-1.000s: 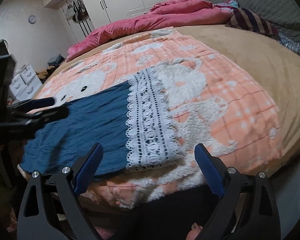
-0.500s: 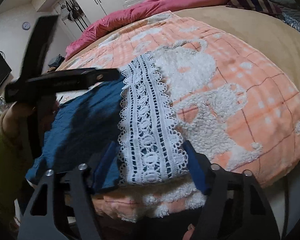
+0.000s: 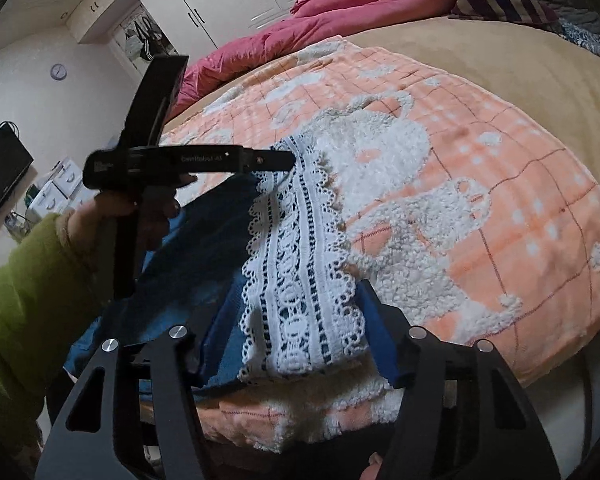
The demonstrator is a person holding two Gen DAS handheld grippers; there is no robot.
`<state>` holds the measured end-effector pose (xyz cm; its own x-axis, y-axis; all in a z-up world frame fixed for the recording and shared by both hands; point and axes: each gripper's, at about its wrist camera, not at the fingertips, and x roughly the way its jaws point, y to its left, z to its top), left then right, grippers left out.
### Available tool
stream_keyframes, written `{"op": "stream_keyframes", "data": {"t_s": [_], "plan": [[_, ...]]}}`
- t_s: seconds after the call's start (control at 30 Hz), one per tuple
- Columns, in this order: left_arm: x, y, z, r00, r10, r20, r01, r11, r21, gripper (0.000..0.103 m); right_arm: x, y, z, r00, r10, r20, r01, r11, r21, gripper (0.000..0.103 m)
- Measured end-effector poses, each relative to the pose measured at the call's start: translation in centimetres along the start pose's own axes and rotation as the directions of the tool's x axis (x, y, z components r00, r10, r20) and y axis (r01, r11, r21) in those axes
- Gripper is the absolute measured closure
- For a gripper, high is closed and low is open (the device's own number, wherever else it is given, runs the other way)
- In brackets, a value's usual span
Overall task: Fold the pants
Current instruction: 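Grasp the lace hem with the right gripper while the left gripper grasps the lace edge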
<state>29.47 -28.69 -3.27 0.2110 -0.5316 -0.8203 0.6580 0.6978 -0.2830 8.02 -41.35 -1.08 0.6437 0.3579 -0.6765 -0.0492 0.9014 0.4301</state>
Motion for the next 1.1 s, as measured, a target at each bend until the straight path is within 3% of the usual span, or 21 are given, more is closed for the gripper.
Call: {"op": "stream_keyframes", "data": {"t_s": [0.03,0.1,0.3,0.33,0.4,0.47,0.53,0.7,0.83,0.9,0.97,1.1], "plan": [[0.0,0.0,0.0,1.000,-0.010,0.000,0.010,1.000,-0.002,0.043,-0.1,0.0,0.1,1.000,-0.004,0.009,0.004,1.000,-0.005,0.045],[-0.1,-0.4,-0.1,0.999,-0.037,0.002,0.037,0.999,0.006,0.060,-0.4,0.2,0.1,1.000,-0.019,0.017,0.019,1.000,-0.018,0.044],[-0.2,-1.0,-0.3,0.999,-0.050,-0.010,0.050,0.998,0.042,0.077,2.0,0.2,0.3,0.997,-0.004,-0.072,0.002,1.000,-0.028,0.042],[-0.3,-0.9,-0.4,0.999,-0.053,-0.006,0.053,0.998,0.041,0.077,1.9,0.3,0.4,0.998,0.010,-0.068,-0.012,0.999,-0.033,0.045],[-0.6,-0.6,-0.5,0.998,-0.062,0.001,0.062,0.997,0.037,0.079,1.2,0.9,0.4,0.999,0.027,-0.047,-0.029,0.998,-0.059,0.068],[-0.9,-0.4,-0.6,0.997,-0.076,0.011,0.076,0.996,0.036,0.079,1.0,1.5,0.2,0.997,0.056,-0.048,-0.059,0.995,-0.077,0.070],[-1.0,-0.1,-0.7,0.997,-0.075,0.014,0.075,0.997,0.035,0.079,1.7,1.4,0.2,0.998,0.001,-0.059,-0.005,0.997,-0.073,0.068],[-0.6,0.0,-0.7,0.999,-0.045,0.001,0.045,0.998,0.039,0.065,2.3,-0.1,0.2,0.995,0.025,-0.093,-0.023,0.999,0.024,0.063],[-0.5,0.4,-0.9,0.998,-0.065,-0.001,0.065,0.998,0.015,0.064,2.4,0.0,0.0,0.995,0.008,-0.099,-0.006,1.000,0.025,0.063],[-0.3,0.3,-1.1,0.997,-0.076,-0.008,0.076,0.997,0.009,0.074,2.7,0.2,-0.1,0.993,0.022,-0.112,-0.020,1.000,0.018,0.064],[-0.2,0.1,-1.2,0.997,-0.080,-0.010,0.080,0.997,0.008,0.082,2.6,0.3,0.0,0.992,0.061,-0.111,-0.059,0.998,0.021,0.079],[-1.1,0.5,-1.3,0.992,-0.121,0.024,0.122,0.992,-0.020,0.087,1.0,1.5,0.2,0.996,0.077,-0.050,-0.078,0.997,-0.017,0.083]]}}
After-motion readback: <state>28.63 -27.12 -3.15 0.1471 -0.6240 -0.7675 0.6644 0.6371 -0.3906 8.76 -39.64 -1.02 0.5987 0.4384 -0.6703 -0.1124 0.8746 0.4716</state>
